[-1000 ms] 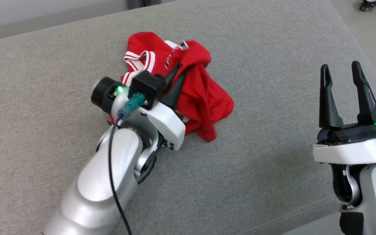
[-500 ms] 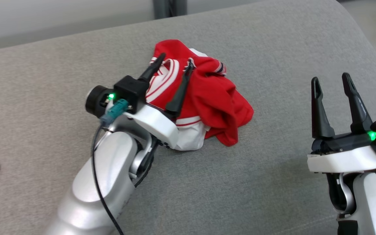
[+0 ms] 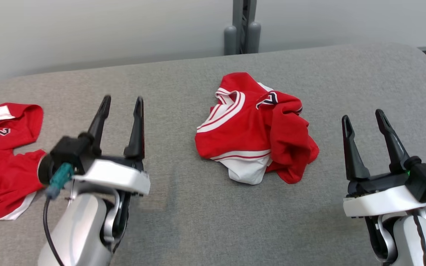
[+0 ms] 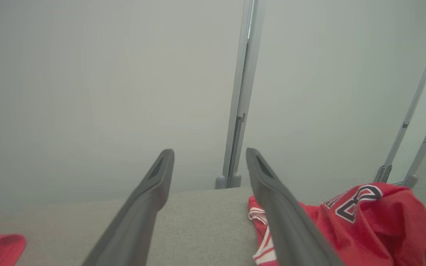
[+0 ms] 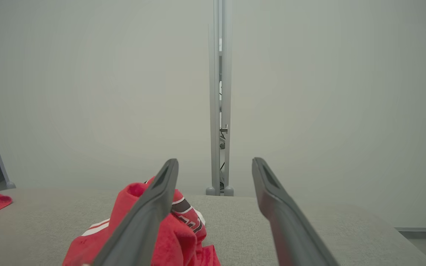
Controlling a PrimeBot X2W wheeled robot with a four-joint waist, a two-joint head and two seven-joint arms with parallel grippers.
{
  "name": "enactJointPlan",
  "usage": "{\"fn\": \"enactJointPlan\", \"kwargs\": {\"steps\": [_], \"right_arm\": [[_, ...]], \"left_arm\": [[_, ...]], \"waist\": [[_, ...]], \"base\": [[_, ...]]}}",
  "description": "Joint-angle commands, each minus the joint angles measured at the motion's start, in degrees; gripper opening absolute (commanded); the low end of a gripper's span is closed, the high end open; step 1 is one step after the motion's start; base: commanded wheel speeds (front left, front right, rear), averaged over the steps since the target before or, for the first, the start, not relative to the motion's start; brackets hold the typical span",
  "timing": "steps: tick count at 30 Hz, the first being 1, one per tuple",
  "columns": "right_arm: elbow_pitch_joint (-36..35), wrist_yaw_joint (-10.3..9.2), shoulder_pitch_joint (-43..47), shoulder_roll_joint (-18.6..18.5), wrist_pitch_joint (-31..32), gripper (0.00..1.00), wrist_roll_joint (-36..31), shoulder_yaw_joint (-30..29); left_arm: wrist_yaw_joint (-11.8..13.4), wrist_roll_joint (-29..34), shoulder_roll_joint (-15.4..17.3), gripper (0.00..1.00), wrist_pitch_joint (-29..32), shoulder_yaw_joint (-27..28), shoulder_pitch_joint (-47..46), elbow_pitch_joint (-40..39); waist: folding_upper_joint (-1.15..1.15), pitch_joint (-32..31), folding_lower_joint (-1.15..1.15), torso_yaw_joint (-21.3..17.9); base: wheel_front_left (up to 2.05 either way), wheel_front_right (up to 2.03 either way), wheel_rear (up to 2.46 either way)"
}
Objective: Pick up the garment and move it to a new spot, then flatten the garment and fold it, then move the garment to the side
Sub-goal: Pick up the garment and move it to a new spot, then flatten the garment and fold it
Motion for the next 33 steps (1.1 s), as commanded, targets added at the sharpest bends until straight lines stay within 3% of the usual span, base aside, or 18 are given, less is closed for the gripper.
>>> {"fn": "enactJointPlan", "kwargs": {"steps": [1, 7, 12, 20, 26, 33], "right_arm": [[0.0, -0.02, 1.0, -0.3, -0.1, 1.0, -0.3, -0.1], [-0.1, -0.02, 2.9, -0.3, -0.1, 1.0, -0.2, -0.6], [-0.2, -0.02, 4.6, -0.3, -0.1, 1.0, 0.6, -0.4], [-0.2, -0.02, 4.4, -0.3, -0.1, 1.0, 1.1, -0.2], [-0.2, -0.02, 3.7, -0.3, -0.1, 1.0, 1.2, 0.3], [-0.5, -0.02, 2.4, -0.3, -0.1, 1.0, 1.5, 1.5]], "left_arm": [[0.3, 0.5, -0.1, 1.0, -0.6, 0.4, 1.8, -0.5], [0.3, 3.1, -2.5, 1.0, -0.9, 3.0, 7.9, -3.7], [-1.8, 6.9, -5.5, 1.0, -0.9, 6.8, 14.2, -6.1], [-4.3, 9.4, -7.3, 1.0, -0.9, 10.5, 16.4, -5.6], [-5.2, 9.2, -7.8, 1.0, -0.9, 11.0, 15.3, -4.3], [-6.2, 9.1, -7.7, 1.0, -0.9, 6.8, 11.1, 0.8]], "waist": [[0.0, -1.2, 0.0, 1.2], [0.0, -2.1, 0.0, 1.9], [0.0, -2.5, 0.0, 2.2], [0.0, -2.1, 0.0, 1.9], [0.0, -1.1, 0.0, 1.3], [0.0, 1.9, 0.0, -1.4]], "base": [[0.0, 0.0, 0.0], [0.0, 0.0, 0.0], [0.0, 0.0, 0.0], [0.0, 0.0, 0.0], [0.0, 0.0, 0.0], [0.0, 0.0, 0.0]]}}
